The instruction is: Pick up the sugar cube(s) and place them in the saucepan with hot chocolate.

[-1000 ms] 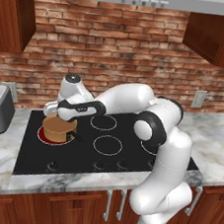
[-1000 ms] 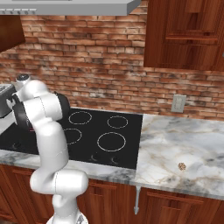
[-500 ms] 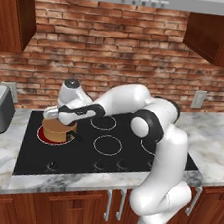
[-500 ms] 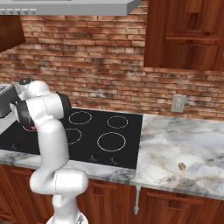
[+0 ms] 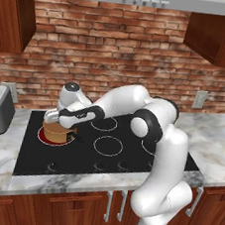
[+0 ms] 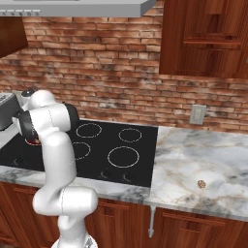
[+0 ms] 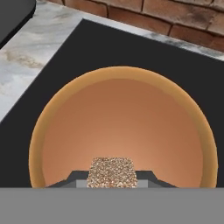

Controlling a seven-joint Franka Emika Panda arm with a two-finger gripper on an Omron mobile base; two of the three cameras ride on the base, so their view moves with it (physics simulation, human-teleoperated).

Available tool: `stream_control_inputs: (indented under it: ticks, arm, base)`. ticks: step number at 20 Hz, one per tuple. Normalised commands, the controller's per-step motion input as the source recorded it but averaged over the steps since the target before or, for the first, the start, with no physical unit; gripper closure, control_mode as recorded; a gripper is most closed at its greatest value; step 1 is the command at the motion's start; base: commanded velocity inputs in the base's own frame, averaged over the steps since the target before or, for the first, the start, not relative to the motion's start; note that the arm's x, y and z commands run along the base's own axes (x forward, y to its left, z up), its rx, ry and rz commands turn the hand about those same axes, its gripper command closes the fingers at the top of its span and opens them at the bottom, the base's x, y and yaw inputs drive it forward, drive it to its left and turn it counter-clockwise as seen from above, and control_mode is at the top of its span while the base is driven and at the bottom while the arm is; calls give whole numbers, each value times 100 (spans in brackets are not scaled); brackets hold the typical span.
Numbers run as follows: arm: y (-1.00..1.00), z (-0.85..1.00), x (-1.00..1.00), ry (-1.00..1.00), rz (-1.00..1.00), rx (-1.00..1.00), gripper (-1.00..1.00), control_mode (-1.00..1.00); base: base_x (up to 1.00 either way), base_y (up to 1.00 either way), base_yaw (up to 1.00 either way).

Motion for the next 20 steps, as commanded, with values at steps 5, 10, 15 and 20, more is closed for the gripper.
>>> stream_control_inputs:
  ticks: [5, 10, 15, 20]
  arm:
    - [0, 0, 0, 0, 0, 0, -100, -100]
    - [0, 0, 0, 0, 0, 0, -100, -100]
    - [0, 0, 0, 0, 0, 0, -100, -100]
    - [0, 24, -18, -2, 0, 0, -100, -100]
  base:
    - [0, 0, 0]
    - [0, 0, 0]
    - [0, 0, 0]
    - [0, 0, 0]
